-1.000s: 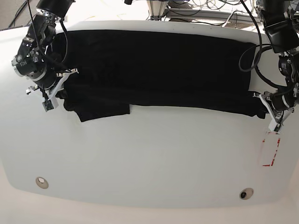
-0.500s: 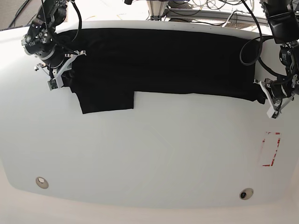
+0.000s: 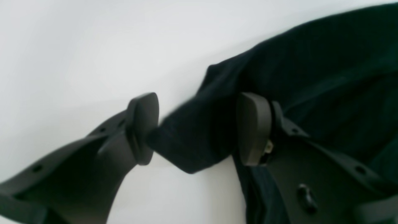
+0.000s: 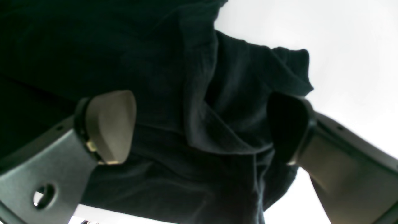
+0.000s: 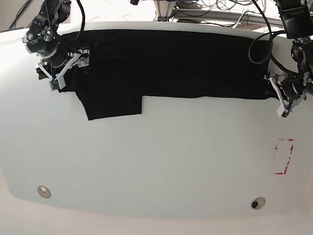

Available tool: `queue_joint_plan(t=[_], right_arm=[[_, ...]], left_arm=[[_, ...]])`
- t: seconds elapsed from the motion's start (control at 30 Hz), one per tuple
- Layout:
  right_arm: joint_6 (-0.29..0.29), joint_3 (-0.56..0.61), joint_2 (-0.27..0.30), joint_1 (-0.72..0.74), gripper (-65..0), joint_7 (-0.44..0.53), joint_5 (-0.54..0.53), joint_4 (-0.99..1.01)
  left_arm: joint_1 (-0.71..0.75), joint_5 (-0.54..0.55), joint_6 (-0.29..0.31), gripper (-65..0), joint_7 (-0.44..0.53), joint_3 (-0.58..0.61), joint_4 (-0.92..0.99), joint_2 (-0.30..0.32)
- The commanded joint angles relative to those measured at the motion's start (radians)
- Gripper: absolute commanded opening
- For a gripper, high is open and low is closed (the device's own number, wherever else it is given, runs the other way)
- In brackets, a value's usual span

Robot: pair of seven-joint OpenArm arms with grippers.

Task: Layout the t-shirt on the table in an organized manner, then fold the t-shirt properly
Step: 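Lay the folded hem down and open both grippers, then move the right gripper to the folded shirt's corner and grasp it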

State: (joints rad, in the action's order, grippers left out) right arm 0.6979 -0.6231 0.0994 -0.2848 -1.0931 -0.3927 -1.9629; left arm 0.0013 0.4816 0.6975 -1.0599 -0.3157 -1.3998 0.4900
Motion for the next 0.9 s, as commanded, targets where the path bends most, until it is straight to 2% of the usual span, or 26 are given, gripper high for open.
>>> queue_joint_plan(t=[0.0, 0.1, 0.2, 0.27, 0.4, 0.53, 0.6, 0.73, 0.87], right_arm=[[0.000, -0.062, 0.001, 0.017, -0.2, 0.020, -0.012, -0.056], [0.000, -0.120, -0.014, 0.057, -1.6, 0.018, -0.028, -0.059], [0.000, -0.159, -0.007, 0.095, -1.3, 0.018, -0.053, -0.054], [0.000, -0.149, -0.007, 0.131, -1.3, 0.017, -0.067, -0.040], [0.000, -0.122, -0.007, 0.209, -1.3, 0.017, -0.058, -0.008], [0.000, -0.093, -0.002, 0.278, -1.3, 0.017, -0.056, 0.073], [0.000, -0.076, 0.018, 0.315, -1.4, 0.017, -0.051, 0.121], [0.000, -0.014, 0.043, 0.390, -1.4, 0.026, 0.028, 0.264], [0.000, -0.008, 0.044, 0.441, -1.4, 0.070, 0.105, 0.369]], left_arm=[[0.004, 0.009, 0.001, -27.6, 0.011, -0.009, -0.077, 0.036], [0.007, 0.010, 0.001, -27.6, 0.011, -0.010, -0.138, 0.039], [0.006, 0.010, 0.001, -27.6, -0.006, -0.012, -0.186, 0.051], [-0.001, 0.010, 0.001, -27.6, -0.044, -0.029, -0.224, 0.069], [-0.004, 0.012, 0.001, -27.6, -0.092, -0.084, -0.301, 0.068], [-0.019, 0.012, 0.001, -27.6, -0.102, -0.107, -0.376, 0.066], [-0.030, 0.012, 0.001, -27.6, -0.102, -0.109, -0.393, 0.066], [-0.037, 0.012, 0.001, -27.6, -0.102, -0.110, -0.401, 0.066], [-0.037, 0.012, 0.001, -27.6, -0.102, -0.112, -0.402, 0.066]])
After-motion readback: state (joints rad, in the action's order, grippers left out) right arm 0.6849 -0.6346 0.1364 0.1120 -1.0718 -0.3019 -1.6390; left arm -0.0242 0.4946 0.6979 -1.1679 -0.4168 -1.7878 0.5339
